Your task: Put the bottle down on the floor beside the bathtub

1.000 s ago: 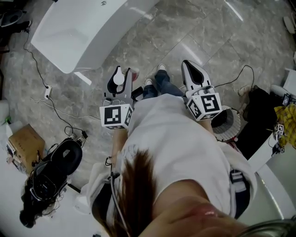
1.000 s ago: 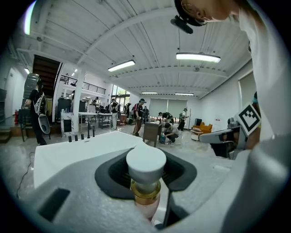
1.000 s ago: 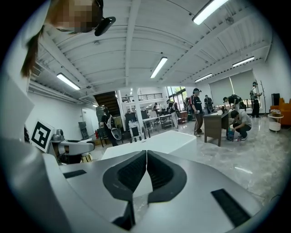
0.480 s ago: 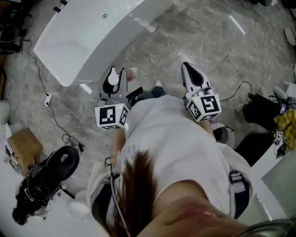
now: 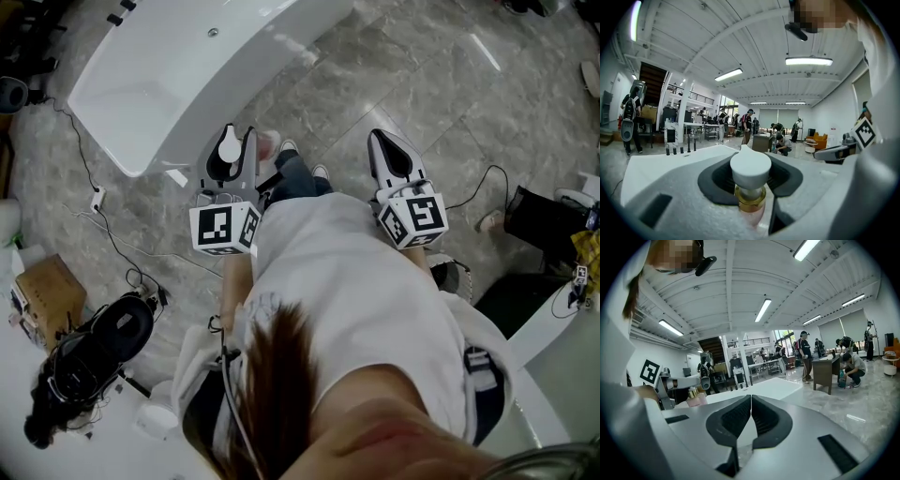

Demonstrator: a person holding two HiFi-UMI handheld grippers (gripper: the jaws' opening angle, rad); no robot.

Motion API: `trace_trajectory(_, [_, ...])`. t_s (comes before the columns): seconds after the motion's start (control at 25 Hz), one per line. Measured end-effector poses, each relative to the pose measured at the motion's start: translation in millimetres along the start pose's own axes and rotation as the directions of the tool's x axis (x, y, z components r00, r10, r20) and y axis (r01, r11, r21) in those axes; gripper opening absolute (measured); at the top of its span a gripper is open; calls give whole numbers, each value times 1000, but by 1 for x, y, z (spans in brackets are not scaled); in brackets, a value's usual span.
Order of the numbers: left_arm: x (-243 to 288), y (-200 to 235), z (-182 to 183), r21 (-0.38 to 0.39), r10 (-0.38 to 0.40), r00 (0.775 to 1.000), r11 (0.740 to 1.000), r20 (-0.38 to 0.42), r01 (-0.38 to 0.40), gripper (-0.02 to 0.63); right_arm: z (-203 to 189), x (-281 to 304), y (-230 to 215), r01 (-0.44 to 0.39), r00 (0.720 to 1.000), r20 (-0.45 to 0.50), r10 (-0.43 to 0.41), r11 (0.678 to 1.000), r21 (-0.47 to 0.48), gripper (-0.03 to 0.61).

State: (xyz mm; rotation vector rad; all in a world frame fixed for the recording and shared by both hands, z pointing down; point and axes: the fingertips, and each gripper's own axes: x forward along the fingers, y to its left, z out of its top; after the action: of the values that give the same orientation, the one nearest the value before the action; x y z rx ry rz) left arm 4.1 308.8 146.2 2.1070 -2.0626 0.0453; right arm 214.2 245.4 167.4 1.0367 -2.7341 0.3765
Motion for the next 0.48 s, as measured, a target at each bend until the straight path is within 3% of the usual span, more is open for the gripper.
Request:
trace_trajectory(0.32, [40, 23, -10, -33, -39, 997, 999, -62, 37, 144, -4, 39, -12, 35, 997, -66, -33, 999, 34, 14])
trace_trajectory(0.48, [58, 43, -15, -11, -49, 995, 999, -92, 48, 144, 1, 71, -11, 44, 996, -74, -41, 998, 39, 14])
